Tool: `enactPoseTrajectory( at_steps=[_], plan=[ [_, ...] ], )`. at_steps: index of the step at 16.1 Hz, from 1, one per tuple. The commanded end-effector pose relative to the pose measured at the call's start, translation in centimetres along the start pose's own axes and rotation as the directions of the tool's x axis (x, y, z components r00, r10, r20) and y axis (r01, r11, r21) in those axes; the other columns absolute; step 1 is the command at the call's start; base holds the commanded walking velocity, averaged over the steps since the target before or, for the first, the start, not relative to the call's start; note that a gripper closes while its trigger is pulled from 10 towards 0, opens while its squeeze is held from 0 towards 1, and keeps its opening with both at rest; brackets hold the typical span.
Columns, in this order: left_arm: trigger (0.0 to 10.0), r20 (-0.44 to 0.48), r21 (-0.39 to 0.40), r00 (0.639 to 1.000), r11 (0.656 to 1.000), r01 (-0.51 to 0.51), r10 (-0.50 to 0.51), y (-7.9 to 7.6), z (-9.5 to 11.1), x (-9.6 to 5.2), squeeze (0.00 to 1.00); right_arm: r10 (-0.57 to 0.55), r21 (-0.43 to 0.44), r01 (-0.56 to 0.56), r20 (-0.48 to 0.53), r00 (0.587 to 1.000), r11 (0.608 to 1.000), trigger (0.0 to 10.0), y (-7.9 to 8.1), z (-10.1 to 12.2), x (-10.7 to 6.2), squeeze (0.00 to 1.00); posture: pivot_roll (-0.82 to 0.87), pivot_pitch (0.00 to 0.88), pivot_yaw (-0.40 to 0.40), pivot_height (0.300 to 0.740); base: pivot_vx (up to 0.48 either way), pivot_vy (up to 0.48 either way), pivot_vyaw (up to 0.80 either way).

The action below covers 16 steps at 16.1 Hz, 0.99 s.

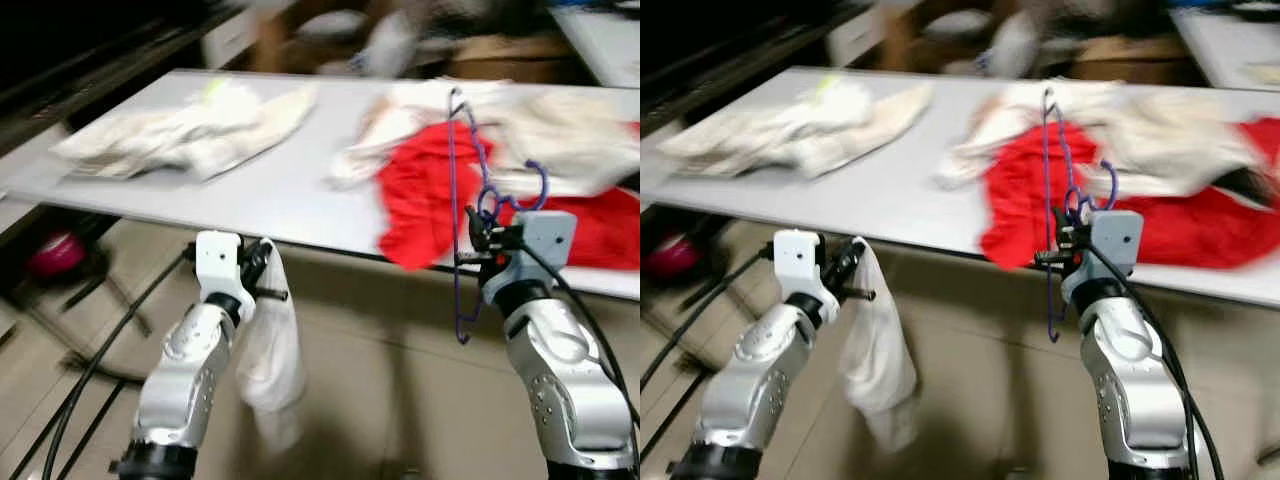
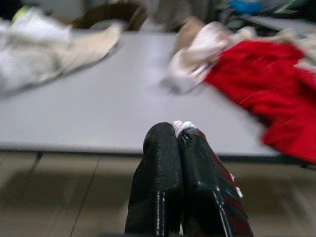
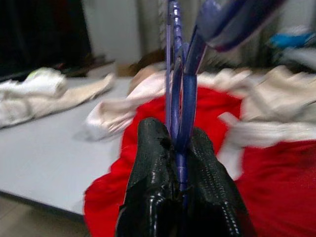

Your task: Hang hanger

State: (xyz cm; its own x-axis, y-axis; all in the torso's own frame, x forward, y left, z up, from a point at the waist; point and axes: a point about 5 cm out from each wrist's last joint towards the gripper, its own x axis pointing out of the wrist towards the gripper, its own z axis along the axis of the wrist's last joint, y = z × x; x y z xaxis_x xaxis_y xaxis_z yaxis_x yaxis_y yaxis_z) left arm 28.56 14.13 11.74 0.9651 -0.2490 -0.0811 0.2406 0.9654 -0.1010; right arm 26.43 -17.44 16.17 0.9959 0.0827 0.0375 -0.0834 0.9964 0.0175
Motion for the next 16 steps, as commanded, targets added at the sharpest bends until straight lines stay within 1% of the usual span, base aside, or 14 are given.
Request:
enactPoseTrajectory(
  at_steps=[1, 2, 3, 4, 6, 7, 10, 12, 14, 16],
  plan=[
    [10.0, 0.036, 0.033, 0.999, 0.999, -0.022, 0.021, 1.0, 1.0, 0.0, 0.00, 0.045, -0.021, -0.045, -0.012, 0.999, 0.999, 10.0, 1.1, 0.2, -0.3, 0.00, -0.07, 0.000, 0.116, 0.740, 0.000, 0.379, -0.80],
    [10.0, 0.038, 0.037, 0.999, 0.999, -0.023, 0.021, 1.1, 1.1, 0.0, 0.00, 0.080, 0.005, -0.079, -0.055, 0.995, 0.997, 10.0, 1.3, -0.2, -0.4, 0.00, -0.07, 0.000, 0.116, 0.740, 0.000, 0.382, -0.80],
    [10.0, 0.043, 0.041, 0.999, 0.999, -0.023, 0.022, 1.2, 1.3, 0.0, 0.00, 0.132, 0.075, -0.126, -0.086, 0.988, 0.989, 10.0, 1.6, -0.5, -0.9, 0.00, -0.07, 0.000, 0.114, 0.740, 0.000, 0.386, -0.80],
    [10.0, 0.047, 0.045, 0.999, 0.999, -0.026, 0.024, 1.4, 1.5, 0.1, 0.00, 0.151, 0.099, -0.141, -0.104, 0.983, 0.985, 10.0, 1.7, -0.7, -1.3, 0.00, -0.07, 0.000, 0.116, 0.740, 0.000, 0.386, -0.80],
    [10.0, 0.051, 0.050, 0.998, 0.998, -0.029, 0.026, 1.6, 1.6, 0.2, 0.00, 0.146, 0.088, -0.134, -0.140, 0.979, 0.987, 10.0, 1.6, -1.3, -1.4, 0.00, -0.07, 0.000, 0.118, 0.740, 0.000, 0.394, -0.80],
    [10.0, 0.052, 0.050, 0.998, 0.998, -0.029, 0.026, 1.6, 1.7, 0.2, 0.00, 0.140, 0.093, -0.127, -0.159, 0.977, 0.988, 10.0, 1.6, -1.6, -1.5, 0.00, -0.07, 0.000, 0.118, 0.740, 0.000, 0.398, -0.41],
    [10.0, 0.058, 0.029, 0.998, 0.999, -0.041, 0.039, 1.7, 1.9, 0.3, 0.00, 0.141, 0.095, -0.126, -0.177, 0.974, 0.988, 10.0, 1.5, -1.7, -1.6, 0.00, -0.06, 0.000, 0.114, 0.740, 0.000, 0.404, 0.00],
    [10.0, 0.058, 0.036, 0.998, 0.999, -0.041, 0.039, 1.8, 1.9, 0.3, 0.00, 0.146, 0.096, -0.130, -0.182, 0.972, 0.987, 10.0, 1.5, -1.6, -1.4, 0.00, -0.06, 0.000, 0.113, 0.740, 0.000, 0.454, 0.00],
    [10.0, 0.046, 0.010, 0.997, 0.998, -0.057, 0.057, 1.9, 1.8, 0.3, 0.00, 0.157, 0.107, -0.138, -0.193, 0.969, 0.985, 10.0, 1.8, -1.7, -1.4, 0.00, -0.07, 0.000, 0.115, 0.740, 0.000, 0.000, 0.00],
    [10.0, 0.051, 0.021, 0.997, 0.999, -0.050, 0.049, 1.8, 1.9, 0.3, 0.00, 0.170, 0.097, -0.153, -0.198, 0.965, 0.983, 10.0, 2.0, -1.7, -1.4, 0.00, -0.07, 0.000, 0.116, 0.740, 0.000, 0.000, 0.00]
  ],
)
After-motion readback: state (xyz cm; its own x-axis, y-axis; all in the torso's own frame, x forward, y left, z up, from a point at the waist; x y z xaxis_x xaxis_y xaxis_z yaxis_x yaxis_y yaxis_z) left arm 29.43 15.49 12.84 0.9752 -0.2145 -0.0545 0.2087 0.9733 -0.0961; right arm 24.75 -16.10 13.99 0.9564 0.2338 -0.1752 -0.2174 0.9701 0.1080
